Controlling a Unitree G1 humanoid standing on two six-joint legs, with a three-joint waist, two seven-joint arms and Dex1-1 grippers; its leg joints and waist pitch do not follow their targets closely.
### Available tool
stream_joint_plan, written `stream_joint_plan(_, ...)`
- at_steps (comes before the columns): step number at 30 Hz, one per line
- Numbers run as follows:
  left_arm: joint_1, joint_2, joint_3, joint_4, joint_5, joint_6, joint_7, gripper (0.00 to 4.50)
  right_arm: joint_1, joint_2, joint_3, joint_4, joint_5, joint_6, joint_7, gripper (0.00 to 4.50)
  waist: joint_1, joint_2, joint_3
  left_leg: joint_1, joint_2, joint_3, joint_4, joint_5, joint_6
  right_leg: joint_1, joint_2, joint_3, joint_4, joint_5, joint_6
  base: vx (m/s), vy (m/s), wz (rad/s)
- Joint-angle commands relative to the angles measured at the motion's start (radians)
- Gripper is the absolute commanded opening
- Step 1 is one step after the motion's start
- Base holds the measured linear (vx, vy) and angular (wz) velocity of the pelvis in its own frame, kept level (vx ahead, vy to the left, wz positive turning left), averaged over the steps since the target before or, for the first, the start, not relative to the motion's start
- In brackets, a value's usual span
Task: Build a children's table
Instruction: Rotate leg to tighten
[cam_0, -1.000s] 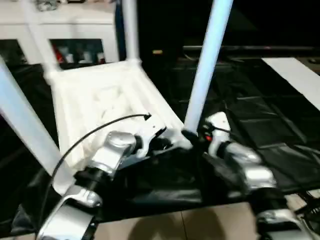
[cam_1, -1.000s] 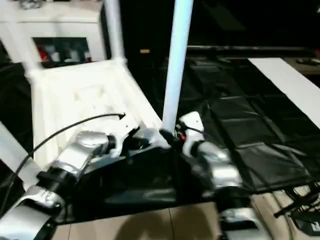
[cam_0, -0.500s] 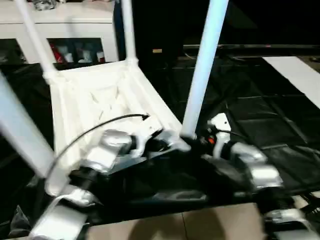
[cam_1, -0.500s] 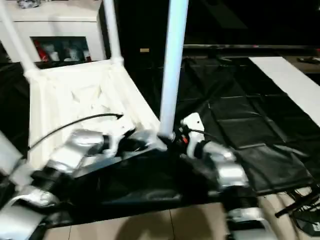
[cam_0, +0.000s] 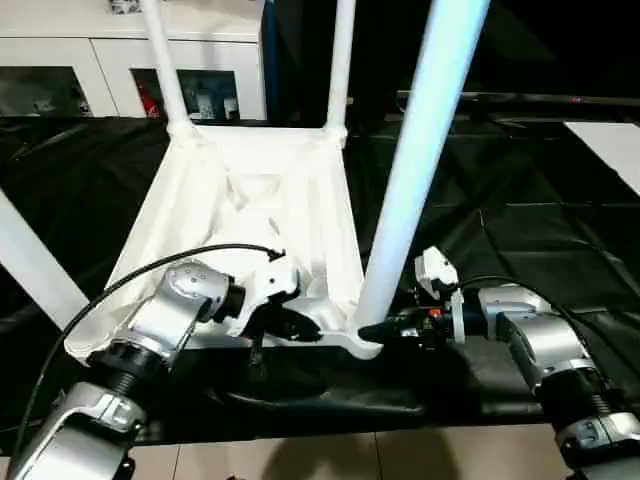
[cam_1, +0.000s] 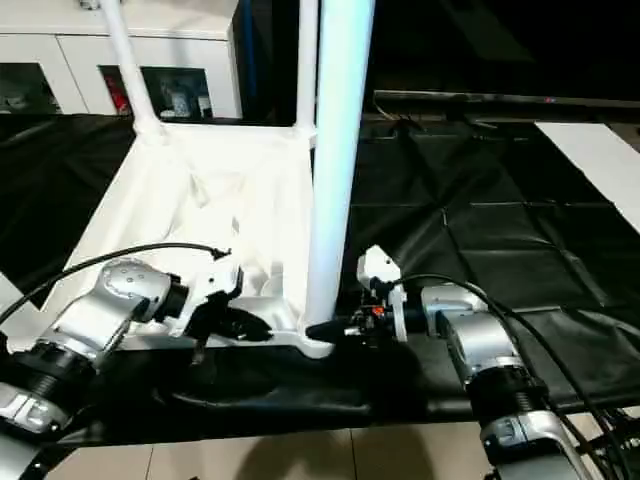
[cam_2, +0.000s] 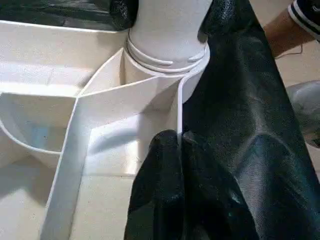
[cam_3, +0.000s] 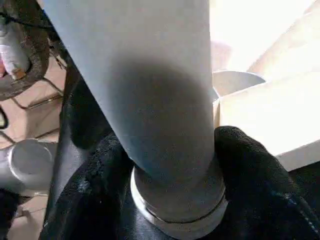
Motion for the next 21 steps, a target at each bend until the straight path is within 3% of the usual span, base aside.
stream_joint_plan(1, -0.002, -0.003, -0.007, -0.030, -0.011, -0.002, -0.004, 0.00, 0.019, 0.004, 0.037, -0.033, 0.023, 0.031, 0.051, 2.46, 0.000, 0.005, -0.059, 0.002, 0.028, 0.001, -0.063, -0.254, 0.044, 0.055, -0.049, 0.048, -0.061, -0.296, -0.198, 0.000, 0.000, 0.00)
stream_joint_plan(6, -0.017, -0.059, 0.022, -0.008, -0.008, 0.019, 0.101, 0.00, 0.044, 0.066, 0.011, -0.008, -0.014, -0.006, -0.099, 2.22, 0.001, 0.003, -0.056, 0.003, 0.027, 0.001, -0.064, -0.269, 0.033, 0.051, -0.053, 0.049, -0.068, -0.337, -0.186, 0.000, 0.000, 0.00)
stream_joint_plan(8, -0.037, -0.097, 0.037, 0.029, 0.008, 0.021, 0.183, 0.00, 0.044, 0.107, -0.008, 0.039, -0.055, -0.047, -0.234, 2.19, -0.007, -0.004, -0.053, 0.003, 0.023, -0.002, -0.066, -0.301, 0.020, 0.049, -0.052, 0.045, -0.076, -0.413, -0.159, 0.000, 0.000, 0.00)
stream_joint_plan(10, -0.060, -0.136, 0.050, 0.067, 0.022, 0.028, 0.267, 0.00, 0.039, 0.147, -0.029, 0.081, -0.082, -0.057, -0.374, 2.11, -0.019, -0.001, -0.046, 0.011, 0.015, -0.006, -0.063, -0.348, 0.004, 0.040, -0.054, 0.037, -0.097, -0.569, -0.102, 0.000, 0.000, 0.00)
stream_joint_plan(12, -0.086, -0.185, 0.063, 0.107, 0.033, 0.039, 0.358, 0.00, 0.031, 0.199, -0.061, 0.120, -0.088, -0.045, -0.516, 2.07, -0.028, -0.001, -0.048, 0.008, 0.013, -0.013, -0.063, -0.364, -0.003, 0.042, -0.055, 0.031, -0.103, -0.618, -0.068, 0.000, 0.000, 0.00)
stream_joint_plan(14, -0.103, -0.221, 0.073, 0.134, 0.037, 0.046, 0.421, 0.00, 0.024, 0.236, -0.084, 0.141, -0.088, -0.038, -0.601, 2.01, -0.048, 0.003, -0.045, 0.009, 0.009, -0.017, -0.060, -0.415, -0.003, 0.036, -0.051, 0.020, -0.117, -0.662, -0.042, 0.000, 0.000, 0.00)
stream_joint_plan(15, -0.110, -0.251, 0.076, 0.147, 0.038, 0.051, 0.458, 0.00, 0.015, 0.269, -0.096, 0.161, -0.089, -0.035, -0.660, 2.01, -0.051, 0.010, -0.047, 0.009, 0.008, -0.021, -0.059, -0.424, -0.002, 0.038, -0.053, 0.018, -0.116, -0.661, -0.041, 0.000, 0.000, 0.00)
stream_joint_plan(16, -0.116, -0.277, 0.079, 0.159, 0.039, 0.053, 0.490, 0.00, 0.005, 0.298, -0.102, 0.176, -0.090, -0.036, -0.701, 2.01, -0.063, 0.008, -0.044, 0.003, 0.008, -0.021, -0.059, -0.442, -0.001, 0.037, -0.048, 0.013, -0.120, -0.662, -0.036, 0.000, 0.000, 0.00)
stream_joint_plan(17, -0.120, -0.299, 0.078, 0.170, 0.042, 0.053, 0.513, 0.00, -0.003, 0.326, -0.102, 0.188, -0.093, -0.046, -0.727, 2.01, -0.069, 0.012, -0.047, 0.013, 0.005, -0.021, -0.056, -0.453, 0.003, 0.032, -0.050, 0.009, -0.129, -0.662, -0.037, 0.000, 0.000, 0.00)
stream_joint_plan(18, -0.123, -0.318, 0.075, 0.179, 0.047, 0.049, 0.527, 0.00, -0.009, 0.352, -0.095, 0.194, -0.099, -0.060, -0.739, 2.01, -0.073, 0.011, -0.048, 0.012, 0.006, -0.023, -0.056, -0.456, 0.005, 0.034, -0.050, 0.006, -0.127, -0.653, -0.040, 0.000, 0.000, 0.00)
stream_joint_plan(19, -0.123, -0.331, 0.074, 0.186, 0.048, 0.044, 0.532, 0.00, -0.011, 0.370, -0.082, 0.195, -0.107, -0.077, -0.734, 2.01, -0.077, 0.015, -0.048, 0.005, 0.010, -0.027, -0.062, -0.461, 0.012, 0.044, -0.050, 0.001, -0.128, -0.636, -0.041, 0.000, 0.000, 0.00)
stream_joint_plan(21, -0.127, -0.349, 0.074, 0.199, 0.051, 0.034, 0.533, 0.00, -0.013, 0.397, -0.064, 0.195, -0.109, -0.103, -0.715, 2.55, -0.084, 0.019, -0.046, 0.009, 0.013, -0.029, -0.065, -0.493, 0.017, 0.042, -0.051, -0.004, -0.134, -0.621, -0.045, 0.000, 0.000, 0.00)
